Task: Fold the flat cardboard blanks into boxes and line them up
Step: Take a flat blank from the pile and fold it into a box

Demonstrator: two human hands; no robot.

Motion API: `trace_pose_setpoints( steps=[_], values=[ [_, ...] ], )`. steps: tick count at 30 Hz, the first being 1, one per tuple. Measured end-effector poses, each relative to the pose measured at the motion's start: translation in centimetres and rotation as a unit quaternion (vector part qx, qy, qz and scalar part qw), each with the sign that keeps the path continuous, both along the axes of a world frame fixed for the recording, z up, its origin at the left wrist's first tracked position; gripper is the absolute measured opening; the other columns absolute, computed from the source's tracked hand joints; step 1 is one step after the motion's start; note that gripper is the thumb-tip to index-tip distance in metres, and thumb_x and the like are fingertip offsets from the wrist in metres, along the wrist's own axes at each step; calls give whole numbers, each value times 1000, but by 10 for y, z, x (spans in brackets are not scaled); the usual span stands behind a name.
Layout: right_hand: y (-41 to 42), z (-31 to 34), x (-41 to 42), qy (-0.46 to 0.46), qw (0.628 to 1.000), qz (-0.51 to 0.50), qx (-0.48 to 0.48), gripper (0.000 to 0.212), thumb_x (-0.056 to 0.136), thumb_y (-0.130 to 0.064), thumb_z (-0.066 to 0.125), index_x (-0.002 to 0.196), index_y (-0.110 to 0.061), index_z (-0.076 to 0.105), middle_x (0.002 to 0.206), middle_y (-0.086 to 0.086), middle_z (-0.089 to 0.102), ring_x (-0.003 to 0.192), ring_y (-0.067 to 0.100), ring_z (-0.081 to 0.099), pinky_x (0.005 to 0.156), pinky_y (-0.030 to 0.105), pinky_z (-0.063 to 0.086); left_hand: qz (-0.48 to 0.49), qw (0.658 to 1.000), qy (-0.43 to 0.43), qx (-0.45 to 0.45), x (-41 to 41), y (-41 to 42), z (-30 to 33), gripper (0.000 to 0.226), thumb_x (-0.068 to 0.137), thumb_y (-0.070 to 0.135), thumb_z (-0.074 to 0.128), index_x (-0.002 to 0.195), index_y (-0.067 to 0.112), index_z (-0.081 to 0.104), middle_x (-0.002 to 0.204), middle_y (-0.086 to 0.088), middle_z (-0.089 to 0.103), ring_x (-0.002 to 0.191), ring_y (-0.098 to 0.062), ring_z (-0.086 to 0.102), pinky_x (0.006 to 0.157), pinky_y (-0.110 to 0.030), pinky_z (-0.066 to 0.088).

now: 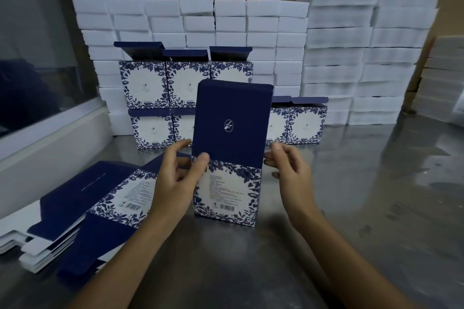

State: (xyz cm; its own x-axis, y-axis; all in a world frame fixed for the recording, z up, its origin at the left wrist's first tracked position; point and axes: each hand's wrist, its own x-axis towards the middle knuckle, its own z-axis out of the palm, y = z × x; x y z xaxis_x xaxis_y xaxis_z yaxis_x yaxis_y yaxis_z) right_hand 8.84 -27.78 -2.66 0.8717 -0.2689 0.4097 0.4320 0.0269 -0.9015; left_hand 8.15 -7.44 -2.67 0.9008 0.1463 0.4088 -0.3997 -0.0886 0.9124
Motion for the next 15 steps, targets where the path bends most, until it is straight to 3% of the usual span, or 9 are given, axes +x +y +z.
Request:
trace_pose_setpoints(
  steps=[3,7,9,12,15],
  values=[
    [5,2,-2,-5,998,64,-7,48,91,-54,48,115,-17,67,113,0,73,105,9,68,85,20,53,-11,1000,-6,-26,-2,-3,4,33,78,61,62,103,38,66,105,-5,69,99,-22,66,92,-46,53],
    [5,2,-3,10,998,68,0,47,86,-50,68,118,-16,64,113,4,72,106,18,68,84,26,56,10,999,-13,-34,-3,-6,7,16,88,42,66,91,27,69,93,2,69,92,-18,65,87,-43,51],
    [5,1,-3,9,998,59,2,35,90,-41,71,117,-21,62,109,3,72,101,17,70,82,28,57,33,999,-21,-20,-2,-8,5,5,91,33,65,94,30,67,89,14,67,85,-8,63,80,-31,52],
    [8,1,-3,-8,1000,20,-21,28,93,-37,67,118,-33,54,104,0,69,95,10,68,82,28,54,87,991,-79,71,-7,-12,5,19,98,31,57,112,43,60,99,24,63,88,7,59,74,-9,46],
    [10,1,-5,-84,980,-69,-164,22,97,-44,58,116,-32,59,118,-7,59,109,2,58,90,28,51,127,960,-165,189,-10,-14,4,28,100,31,47,122,28,63,113,15,60,105,13,52,86,-1,35]
  ],
)
